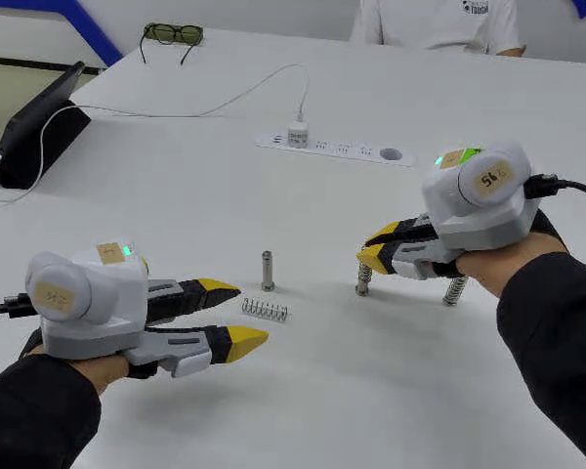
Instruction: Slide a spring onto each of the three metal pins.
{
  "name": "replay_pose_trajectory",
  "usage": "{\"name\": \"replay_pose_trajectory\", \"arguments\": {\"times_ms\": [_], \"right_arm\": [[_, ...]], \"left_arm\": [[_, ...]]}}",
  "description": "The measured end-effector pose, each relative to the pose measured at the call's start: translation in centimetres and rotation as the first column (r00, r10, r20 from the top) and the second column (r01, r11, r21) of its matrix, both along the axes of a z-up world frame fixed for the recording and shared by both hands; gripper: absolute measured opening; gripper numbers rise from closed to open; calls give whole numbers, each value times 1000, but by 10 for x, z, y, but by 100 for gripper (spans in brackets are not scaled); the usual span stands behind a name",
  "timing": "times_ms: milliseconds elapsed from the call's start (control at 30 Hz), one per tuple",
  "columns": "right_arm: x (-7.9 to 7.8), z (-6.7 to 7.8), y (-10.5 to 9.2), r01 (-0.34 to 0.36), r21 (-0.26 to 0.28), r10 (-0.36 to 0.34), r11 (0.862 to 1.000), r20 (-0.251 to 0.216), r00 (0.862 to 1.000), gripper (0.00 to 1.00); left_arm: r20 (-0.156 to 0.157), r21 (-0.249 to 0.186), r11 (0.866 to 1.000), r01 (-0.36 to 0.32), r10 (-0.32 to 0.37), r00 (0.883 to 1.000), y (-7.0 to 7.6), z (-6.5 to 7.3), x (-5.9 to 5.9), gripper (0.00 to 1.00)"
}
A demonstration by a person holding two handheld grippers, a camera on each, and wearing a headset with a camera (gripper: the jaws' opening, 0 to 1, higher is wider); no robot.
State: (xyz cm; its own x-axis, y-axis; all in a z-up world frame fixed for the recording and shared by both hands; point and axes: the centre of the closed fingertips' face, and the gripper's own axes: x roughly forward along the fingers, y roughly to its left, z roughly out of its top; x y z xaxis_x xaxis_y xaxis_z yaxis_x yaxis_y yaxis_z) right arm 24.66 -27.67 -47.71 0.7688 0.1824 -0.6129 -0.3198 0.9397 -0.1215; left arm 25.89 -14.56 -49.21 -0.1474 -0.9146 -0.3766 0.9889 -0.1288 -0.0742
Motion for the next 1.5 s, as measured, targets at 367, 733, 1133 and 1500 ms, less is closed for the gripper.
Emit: {"name": "replay_pose_trajectory", "arguments": {"times_ms": [367, 733, 1133, 1500], "right_arm": [[-1, -15, -4, 18, 13, -18, 1000, -29, 999, 12], [-4, -18, -1, 20, 15, -20, 1000, -39, 999, 14], [-4, -1, 0, 15, -5, -15, 1000, 7, 1000, 19], [9, 11, 43, -83, -3, 83, 997, 39, 996, 19]], "left_arm": [[-1, 3, 1000, 0, 0, 1000, 0, -1, -1, 41], [-5, 3, 1000, -4, 4, 1000, 1, -1, 0, 41], [-4, 2, 1000, -3, 3, 1000, 0, 0, -1, 41], [2, 4, 1000, -2, 2, 1000, 1, 0, 0, 41]]}}
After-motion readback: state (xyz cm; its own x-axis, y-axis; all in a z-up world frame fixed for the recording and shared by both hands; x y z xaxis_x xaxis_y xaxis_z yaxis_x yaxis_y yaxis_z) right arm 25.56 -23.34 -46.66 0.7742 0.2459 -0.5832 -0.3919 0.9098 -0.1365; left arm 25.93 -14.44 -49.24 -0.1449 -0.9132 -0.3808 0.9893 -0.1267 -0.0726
